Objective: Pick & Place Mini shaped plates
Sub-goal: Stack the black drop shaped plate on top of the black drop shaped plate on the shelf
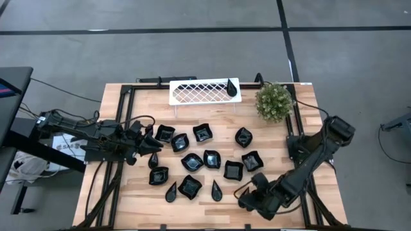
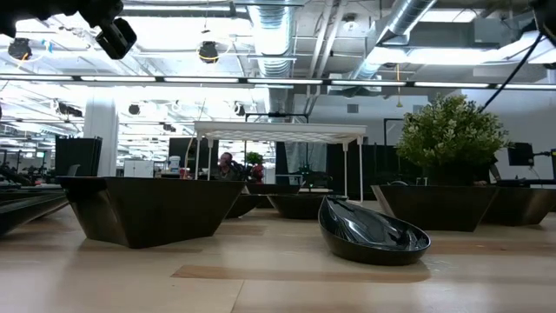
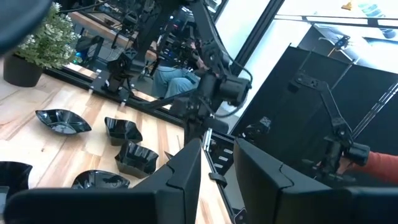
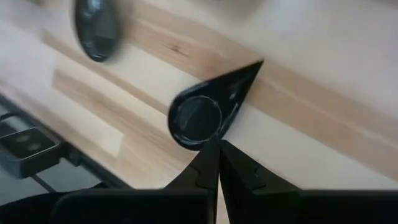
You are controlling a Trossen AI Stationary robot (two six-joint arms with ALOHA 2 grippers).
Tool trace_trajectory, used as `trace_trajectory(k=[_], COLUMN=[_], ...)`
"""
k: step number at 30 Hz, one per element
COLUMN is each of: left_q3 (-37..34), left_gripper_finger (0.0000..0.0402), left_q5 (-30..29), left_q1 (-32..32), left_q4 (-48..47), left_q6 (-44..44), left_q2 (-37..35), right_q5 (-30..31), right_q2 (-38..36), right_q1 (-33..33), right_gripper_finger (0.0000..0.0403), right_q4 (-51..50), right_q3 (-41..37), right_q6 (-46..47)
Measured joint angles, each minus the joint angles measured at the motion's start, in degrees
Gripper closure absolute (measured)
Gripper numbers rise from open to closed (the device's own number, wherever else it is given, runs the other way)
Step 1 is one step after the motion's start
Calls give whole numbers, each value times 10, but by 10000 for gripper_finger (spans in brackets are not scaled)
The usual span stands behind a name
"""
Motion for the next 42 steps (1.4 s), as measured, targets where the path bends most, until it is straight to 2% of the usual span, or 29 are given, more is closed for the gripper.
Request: trace_trajectory(k=[7, 11, 16, 28, 42], left_q3=[0, 0, 0, 0, 0], left_gripper_finger=[305, 305, 305, 305, 305], left_q5=[0, 0, 0, 0, 0], left_q1=[0, 0, 0, 0, 0], left_q4=[0, -1, -2, -2, -2], left_q6=[2, 2, 2, 2, 2], left_q2=[0, 0, 0, 0, 0], right_q5=[-18, -16, -15, -17, -16], right_q2=[44, 47, 46, 84, 85], right_q1=[0, 0, 0, -9, -13], right_gripper_finger=[354, 322, 301, 299, 311], right_q4=[35, 48, 46, 61, 58], right_q3=[0, 0, 0, 0, 0], right_q6=[23, 18, 14, 6, 3])
